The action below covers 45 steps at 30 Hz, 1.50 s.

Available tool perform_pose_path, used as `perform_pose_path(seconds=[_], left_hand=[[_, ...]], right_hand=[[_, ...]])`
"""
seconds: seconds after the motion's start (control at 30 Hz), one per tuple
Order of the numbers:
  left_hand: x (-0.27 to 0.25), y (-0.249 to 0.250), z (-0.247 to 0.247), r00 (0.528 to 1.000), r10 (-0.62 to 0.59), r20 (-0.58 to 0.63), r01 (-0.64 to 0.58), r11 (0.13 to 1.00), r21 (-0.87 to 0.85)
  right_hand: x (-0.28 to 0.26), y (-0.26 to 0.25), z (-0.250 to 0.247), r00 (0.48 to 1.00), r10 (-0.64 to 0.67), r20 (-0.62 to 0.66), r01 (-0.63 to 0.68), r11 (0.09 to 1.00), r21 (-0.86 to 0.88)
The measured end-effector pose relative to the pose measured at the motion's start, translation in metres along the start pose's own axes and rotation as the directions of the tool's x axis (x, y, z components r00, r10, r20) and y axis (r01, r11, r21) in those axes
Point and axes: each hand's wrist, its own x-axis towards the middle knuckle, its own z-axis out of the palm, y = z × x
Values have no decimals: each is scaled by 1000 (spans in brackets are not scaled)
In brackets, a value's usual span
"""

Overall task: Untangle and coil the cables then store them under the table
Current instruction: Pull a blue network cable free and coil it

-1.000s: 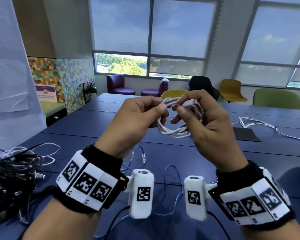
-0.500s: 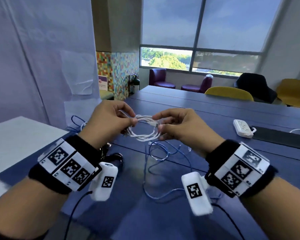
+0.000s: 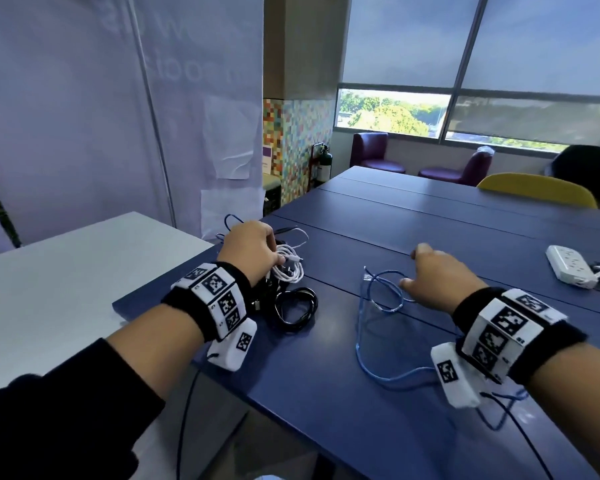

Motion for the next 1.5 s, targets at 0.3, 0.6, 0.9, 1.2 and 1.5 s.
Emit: perform_pose_path(seconds=[0.3,0.6,0.9,1.2,1.5], left_hand=[[-2,13,14,997,61,35,-66,985,160],[-13,84,17,921,383,65,-374,919,-123],[-15,156,26,864,472,173,-158,582,-798],[-52,191,7,804,554,215,107,222,-969],[-74,192,31,755,599,268,-35,444,-895]], right_hand=[[-6,15,7,984,11,177,-92,883,461],[-18,15,-48,974,-134,-181,193,909,370],[-46,47,-131,884,-115,-452,319,857,405],[-58,111,-143,801,58,-595,282,841,461],[-59,144,-123,726,191,-661,234,834,499]])
